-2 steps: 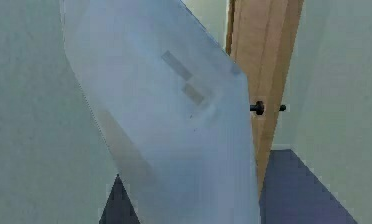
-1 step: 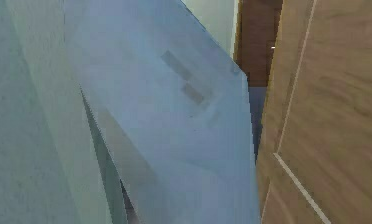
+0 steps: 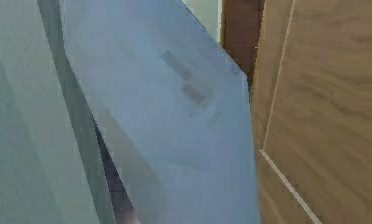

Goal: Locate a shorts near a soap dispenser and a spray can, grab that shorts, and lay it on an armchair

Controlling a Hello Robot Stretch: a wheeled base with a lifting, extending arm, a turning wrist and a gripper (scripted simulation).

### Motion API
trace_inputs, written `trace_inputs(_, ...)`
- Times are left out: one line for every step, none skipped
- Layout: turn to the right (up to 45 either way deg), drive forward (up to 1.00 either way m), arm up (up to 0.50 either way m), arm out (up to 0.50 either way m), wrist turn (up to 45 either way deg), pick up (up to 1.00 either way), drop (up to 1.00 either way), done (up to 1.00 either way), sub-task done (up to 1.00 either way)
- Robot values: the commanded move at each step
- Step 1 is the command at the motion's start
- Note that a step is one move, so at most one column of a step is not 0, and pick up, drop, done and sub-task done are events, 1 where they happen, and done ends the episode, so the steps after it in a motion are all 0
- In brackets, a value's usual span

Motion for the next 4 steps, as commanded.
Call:
trace_inputs(0.0, 1.00, 0.00, 0.00, 0.0, 0.00, 0.00, 0.00, 0.00)
trace_inputs(9.0, 0.00, 0.00, 0.00, 0.0, 0.00, 0.00, 0.00, 0.00)
trace_inputs(0.0, 0.15, 0.00, 0.00, 0.0, 0.00, 0.00, 0.00, 0.00)
trace_inputs(9.0, 0.00, 0.00, 0.00, 0.0, 0.00, 0.00, 0.00, 0.00)
